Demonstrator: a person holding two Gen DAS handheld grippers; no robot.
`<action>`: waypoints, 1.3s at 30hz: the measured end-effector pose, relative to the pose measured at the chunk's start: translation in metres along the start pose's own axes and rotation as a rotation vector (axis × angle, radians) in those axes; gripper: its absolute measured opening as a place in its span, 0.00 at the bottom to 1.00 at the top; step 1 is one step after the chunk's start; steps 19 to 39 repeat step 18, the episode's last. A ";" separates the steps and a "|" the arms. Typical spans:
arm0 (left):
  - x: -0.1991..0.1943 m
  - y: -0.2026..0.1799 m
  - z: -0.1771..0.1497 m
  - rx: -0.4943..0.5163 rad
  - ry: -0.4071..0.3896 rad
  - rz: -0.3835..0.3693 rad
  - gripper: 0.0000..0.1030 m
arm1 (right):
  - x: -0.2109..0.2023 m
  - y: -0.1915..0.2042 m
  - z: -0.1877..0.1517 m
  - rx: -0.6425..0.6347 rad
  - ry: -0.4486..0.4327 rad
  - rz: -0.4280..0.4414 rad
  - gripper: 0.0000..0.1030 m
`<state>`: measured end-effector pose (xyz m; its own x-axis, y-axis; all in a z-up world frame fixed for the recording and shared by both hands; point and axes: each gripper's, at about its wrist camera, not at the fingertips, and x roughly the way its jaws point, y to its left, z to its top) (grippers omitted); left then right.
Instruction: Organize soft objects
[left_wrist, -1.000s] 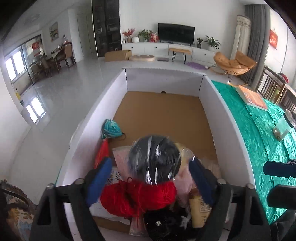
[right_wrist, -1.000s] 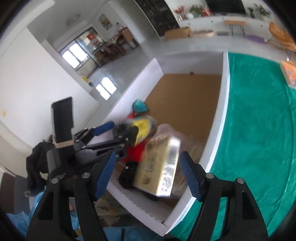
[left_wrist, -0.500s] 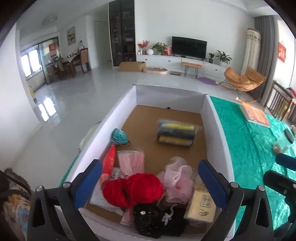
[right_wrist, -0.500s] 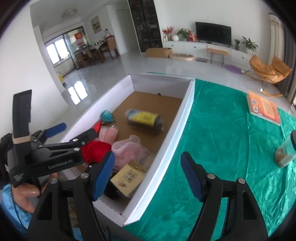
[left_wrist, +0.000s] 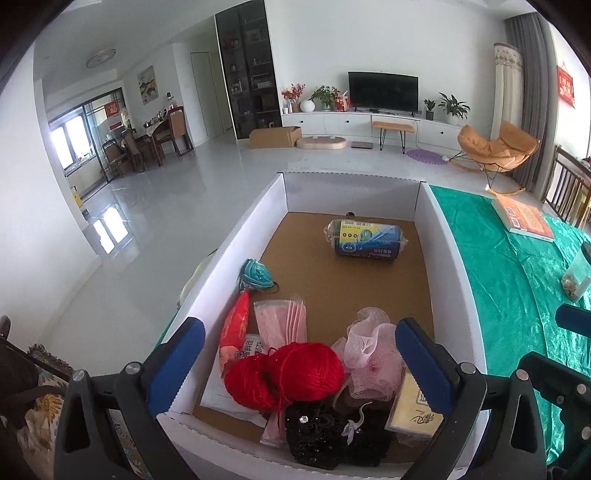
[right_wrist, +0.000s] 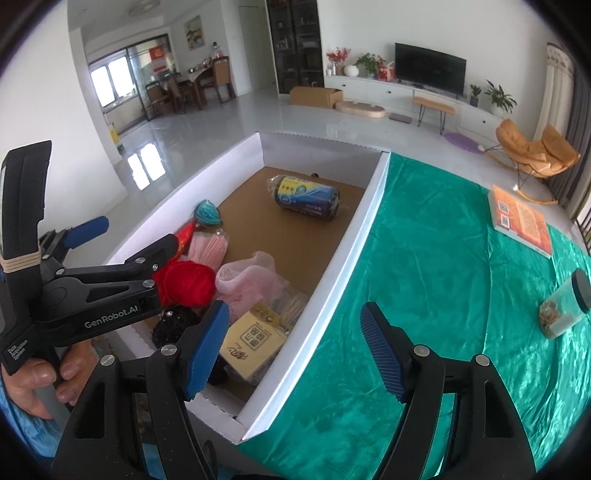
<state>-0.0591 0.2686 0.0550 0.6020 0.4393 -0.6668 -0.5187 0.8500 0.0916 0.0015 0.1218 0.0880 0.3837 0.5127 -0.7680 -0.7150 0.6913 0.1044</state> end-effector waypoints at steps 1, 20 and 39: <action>0.000 0.000 0.000 -0.002 0.001 0.001 0.99 | -0.001 0.001 0.000 -0.003 0.000 0.000 0.74; -0.012 -0.006 -0.001 -0.005 -0.050 -0.041 0.99 | -0.002 0.005 -0.004 -0.021 -0.019 -0.001 0.74; -0.012 -0.006 -0.001 -0.005 -0.050 -0.041 0.99 | -0.002 0.005 -0.004 -0.021 -0.019 -0.001 0.74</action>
